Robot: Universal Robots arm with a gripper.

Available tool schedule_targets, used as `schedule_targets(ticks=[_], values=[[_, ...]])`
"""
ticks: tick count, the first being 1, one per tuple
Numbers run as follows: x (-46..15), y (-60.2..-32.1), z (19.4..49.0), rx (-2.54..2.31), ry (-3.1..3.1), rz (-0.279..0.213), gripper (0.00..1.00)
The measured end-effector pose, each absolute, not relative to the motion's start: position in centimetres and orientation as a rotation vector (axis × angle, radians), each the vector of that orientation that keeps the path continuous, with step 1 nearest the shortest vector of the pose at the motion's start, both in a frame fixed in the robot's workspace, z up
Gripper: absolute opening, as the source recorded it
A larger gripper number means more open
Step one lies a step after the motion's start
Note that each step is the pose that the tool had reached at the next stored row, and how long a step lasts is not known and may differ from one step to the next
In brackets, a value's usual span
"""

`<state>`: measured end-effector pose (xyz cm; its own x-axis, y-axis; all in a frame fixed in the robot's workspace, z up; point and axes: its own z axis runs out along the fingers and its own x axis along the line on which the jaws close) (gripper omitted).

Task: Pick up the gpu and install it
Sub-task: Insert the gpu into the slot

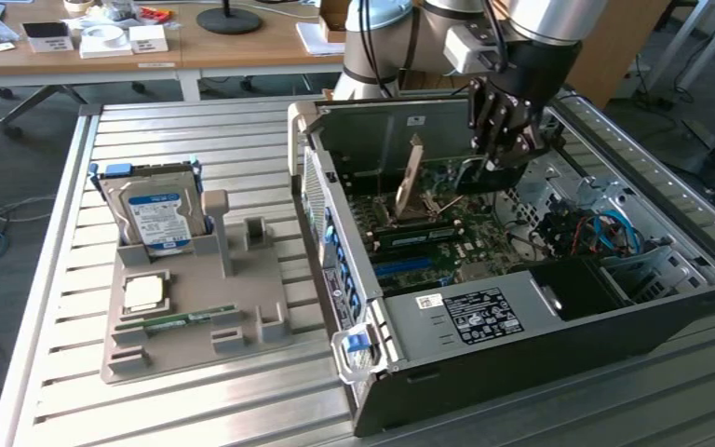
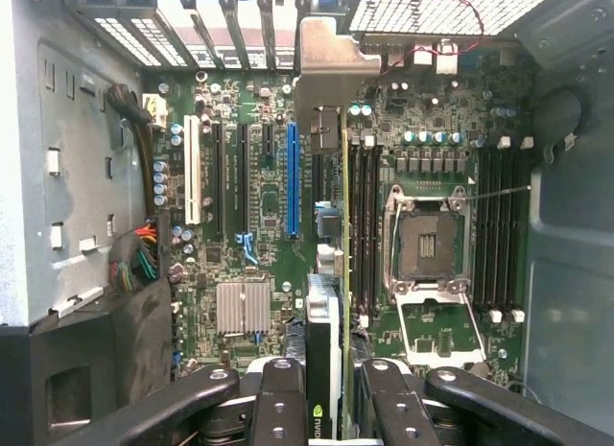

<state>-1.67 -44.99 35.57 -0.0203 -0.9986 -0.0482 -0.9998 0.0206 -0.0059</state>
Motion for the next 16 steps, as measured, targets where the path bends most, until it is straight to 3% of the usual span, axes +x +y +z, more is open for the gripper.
schedule_targets(ticks=[16], values=[[-2.06,-45.29,34.57,-2.171,2.216,0.046,0.27]])
